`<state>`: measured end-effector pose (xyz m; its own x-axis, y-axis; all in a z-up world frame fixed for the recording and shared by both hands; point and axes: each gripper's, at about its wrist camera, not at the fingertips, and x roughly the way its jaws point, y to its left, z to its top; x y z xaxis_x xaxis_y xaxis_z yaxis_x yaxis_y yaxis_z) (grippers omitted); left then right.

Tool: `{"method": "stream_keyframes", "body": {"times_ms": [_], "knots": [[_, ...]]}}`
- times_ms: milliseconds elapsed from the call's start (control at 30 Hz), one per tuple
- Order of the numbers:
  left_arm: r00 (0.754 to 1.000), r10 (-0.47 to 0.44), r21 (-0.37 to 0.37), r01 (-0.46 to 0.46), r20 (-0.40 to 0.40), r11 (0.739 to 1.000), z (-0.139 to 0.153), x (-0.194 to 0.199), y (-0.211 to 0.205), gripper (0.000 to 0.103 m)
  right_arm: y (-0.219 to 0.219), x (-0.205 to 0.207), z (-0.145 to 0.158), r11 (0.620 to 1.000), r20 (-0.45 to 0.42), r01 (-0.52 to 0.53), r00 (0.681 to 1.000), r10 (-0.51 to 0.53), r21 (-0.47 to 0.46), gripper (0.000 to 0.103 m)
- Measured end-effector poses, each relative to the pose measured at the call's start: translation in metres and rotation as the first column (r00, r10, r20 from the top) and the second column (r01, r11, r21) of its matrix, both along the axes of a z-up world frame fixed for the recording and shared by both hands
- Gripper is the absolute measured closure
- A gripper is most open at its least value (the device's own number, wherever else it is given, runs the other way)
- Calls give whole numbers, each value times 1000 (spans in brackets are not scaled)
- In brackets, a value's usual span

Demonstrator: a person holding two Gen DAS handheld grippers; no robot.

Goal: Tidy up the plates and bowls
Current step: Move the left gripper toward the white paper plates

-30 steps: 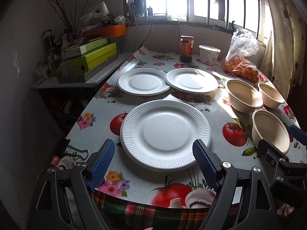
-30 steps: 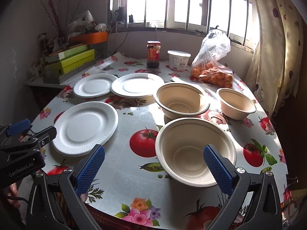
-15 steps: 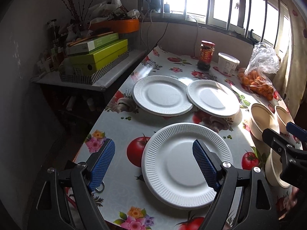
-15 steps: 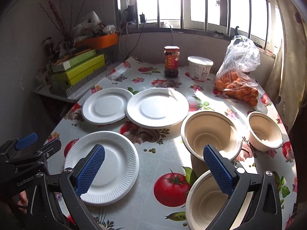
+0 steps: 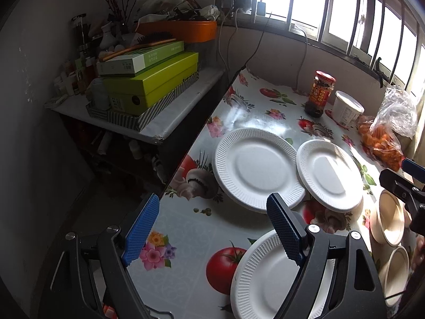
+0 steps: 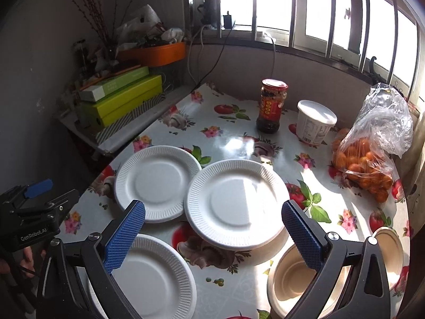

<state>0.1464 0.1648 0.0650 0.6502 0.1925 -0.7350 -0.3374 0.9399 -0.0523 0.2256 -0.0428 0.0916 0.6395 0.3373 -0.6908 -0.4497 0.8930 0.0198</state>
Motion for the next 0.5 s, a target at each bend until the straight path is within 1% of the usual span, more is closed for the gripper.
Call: {"method": "stream_keyframes", "body": {"times_ms": [133,200,267,433,500], "knots": [[1000,-12,14,12,-15,1000,-1,21,-1,20,-2,32,3,1000,-32,-23,999,22,-10,0],[999,-31,25,31,-25,999,-2,35,-5,20,-8,50,4,1000,-36,-2,999,2,-19,0],[998,-57,21,58,-38,998,-3,48,-10,20,-15,68,0,999,-58,16,998,-17,-32,0],[989,-133,-62,129,-70,990,-12,78,-25,20,-39,112,-17,996,-121,69,990,-77,-63,0],[984,-157,-83,150,-86,985,-17,90,-32,20,-49,125,-25,994,-155,90,983,-98,-56,1]]}}
